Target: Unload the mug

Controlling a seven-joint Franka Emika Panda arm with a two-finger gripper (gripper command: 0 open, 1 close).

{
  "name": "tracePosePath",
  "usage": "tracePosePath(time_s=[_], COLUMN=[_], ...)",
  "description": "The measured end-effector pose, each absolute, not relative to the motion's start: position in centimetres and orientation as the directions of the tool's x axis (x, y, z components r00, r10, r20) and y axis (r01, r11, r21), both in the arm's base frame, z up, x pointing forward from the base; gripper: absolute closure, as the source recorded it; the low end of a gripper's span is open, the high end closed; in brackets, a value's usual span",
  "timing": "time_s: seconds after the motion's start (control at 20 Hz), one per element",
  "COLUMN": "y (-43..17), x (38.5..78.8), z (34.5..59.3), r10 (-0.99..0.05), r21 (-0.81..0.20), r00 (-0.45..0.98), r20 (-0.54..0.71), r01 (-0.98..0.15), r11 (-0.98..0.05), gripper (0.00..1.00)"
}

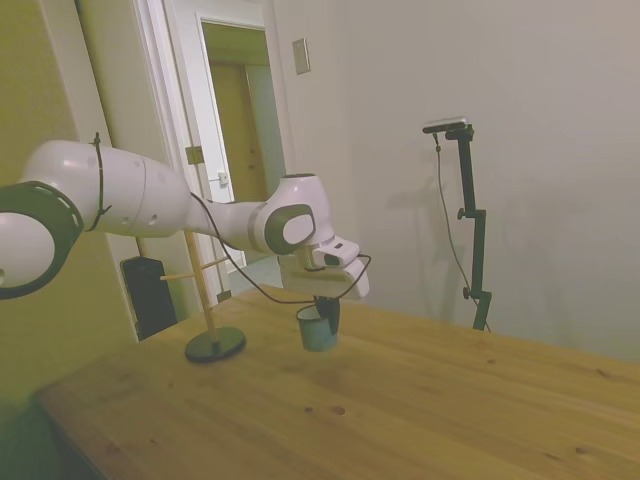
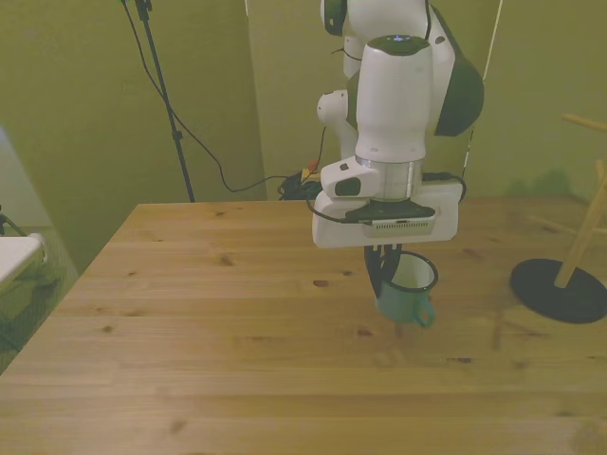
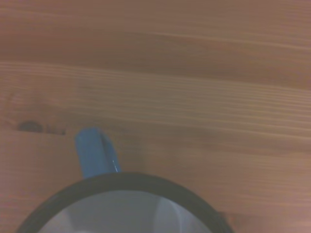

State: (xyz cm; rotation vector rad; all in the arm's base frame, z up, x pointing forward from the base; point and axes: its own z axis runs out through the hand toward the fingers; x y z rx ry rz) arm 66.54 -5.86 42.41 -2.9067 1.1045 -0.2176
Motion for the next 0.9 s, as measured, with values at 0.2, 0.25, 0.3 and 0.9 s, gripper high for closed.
tracePosePath(time_s=[0.2, 0.25, 0.3, 0.9], y=[-5.3, -5.3, -5.3, -5.9], x=[66.1, 66.1, 65.9, 65.1], z=[40.1, 39.5, 39.0, 37.7], r10=[-0.656, -0.656, -0.656, -0.677], r21=[-0.077, -0.079, -0.081, -0.126], r00=[0.744, 0.744, 0.743, 0.727], r20=[0.126, 0.129, 0.131, 0.117], r01=[-0.652, -0.652, -0.652, -0.665], r11=[-0.754, -0.754, -0.754, -0.736], gripper=[1.00, 1.00, 1.00, 0.00])
